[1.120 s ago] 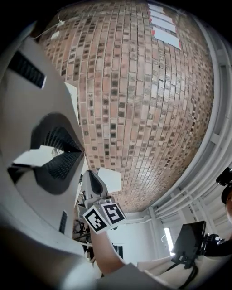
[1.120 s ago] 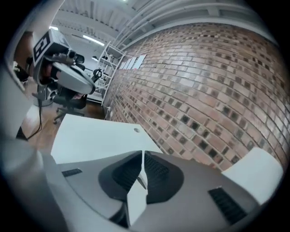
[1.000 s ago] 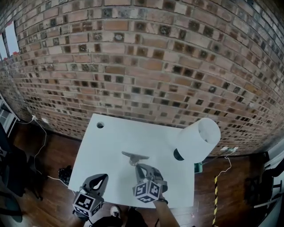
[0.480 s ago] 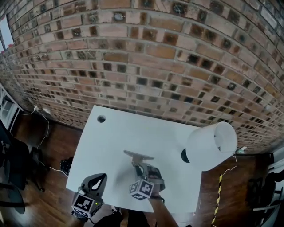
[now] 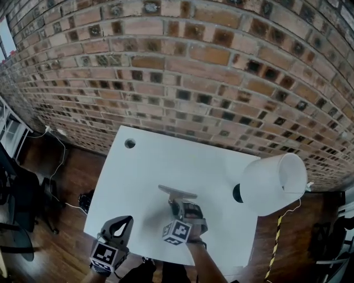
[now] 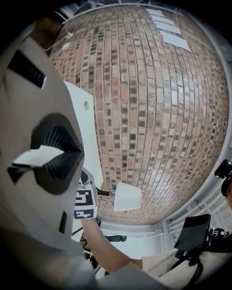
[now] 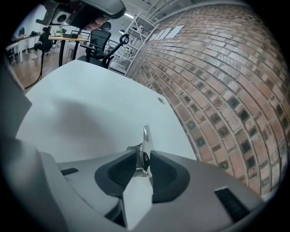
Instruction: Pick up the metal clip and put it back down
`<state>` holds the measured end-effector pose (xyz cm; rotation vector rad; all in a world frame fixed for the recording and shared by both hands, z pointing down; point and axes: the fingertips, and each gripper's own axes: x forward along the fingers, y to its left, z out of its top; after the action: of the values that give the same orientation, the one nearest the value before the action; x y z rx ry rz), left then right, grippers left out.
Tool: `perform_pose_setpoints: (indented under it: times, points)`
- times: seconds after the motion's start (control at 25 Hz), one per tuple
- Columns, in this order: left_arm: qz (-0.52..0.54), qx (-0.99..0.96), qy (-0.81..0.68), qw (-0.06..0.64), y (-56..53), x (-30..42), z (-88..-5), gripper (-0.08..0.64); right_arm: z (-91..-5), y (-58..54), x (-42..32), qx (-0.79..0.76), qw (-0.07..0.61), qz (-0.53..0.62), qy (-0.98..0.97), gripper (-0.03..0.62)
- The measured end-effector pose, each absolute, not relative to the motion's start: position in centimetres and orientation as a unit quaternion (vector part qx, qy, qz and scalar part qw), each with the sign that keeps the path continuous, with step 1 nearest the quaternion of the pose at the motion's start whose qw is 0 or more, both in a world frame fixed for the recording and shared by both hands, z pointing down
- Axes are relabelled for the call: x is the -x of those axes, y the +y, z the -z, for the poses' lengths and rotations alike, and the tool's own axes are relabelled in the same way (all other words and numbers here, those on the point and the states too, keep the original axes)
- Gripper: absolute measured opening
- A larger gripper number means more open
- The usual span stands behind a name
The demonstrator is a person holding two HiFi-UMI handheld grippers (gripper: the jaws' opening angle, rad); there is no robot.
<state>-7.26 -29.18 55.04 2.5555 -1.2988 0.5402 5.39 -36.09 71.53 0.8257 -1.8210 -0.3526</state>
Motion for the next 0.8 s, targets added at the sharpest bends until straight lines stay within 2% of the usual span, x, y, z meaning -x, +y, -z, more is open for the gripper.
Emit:
perform_pose_setpoints:
  times: [0.16,0.4,0.8]
  points:
    - [-0.185,-0.871,-0.446,0.093,-29.8,7.5,-55.1,-0.009,-71.8,-36.7,-5.2,-0.335,0.537,0.179,-0.753,0.040]
    - [-0.196,-0.873,-0.438,0.082,-29.7,7.2,-55.3,-0.009,-69.7,-37.9,-5.5,-0.376,0.503,0.176,-0.758,0.003]
    - [-0.181,-0.881,-0.427,0.092,-29.3,6.2,-54.1,-0.009,-66.7,-38.2,-6.0,-0.423,0.453,0.128,-0.774,0.002]
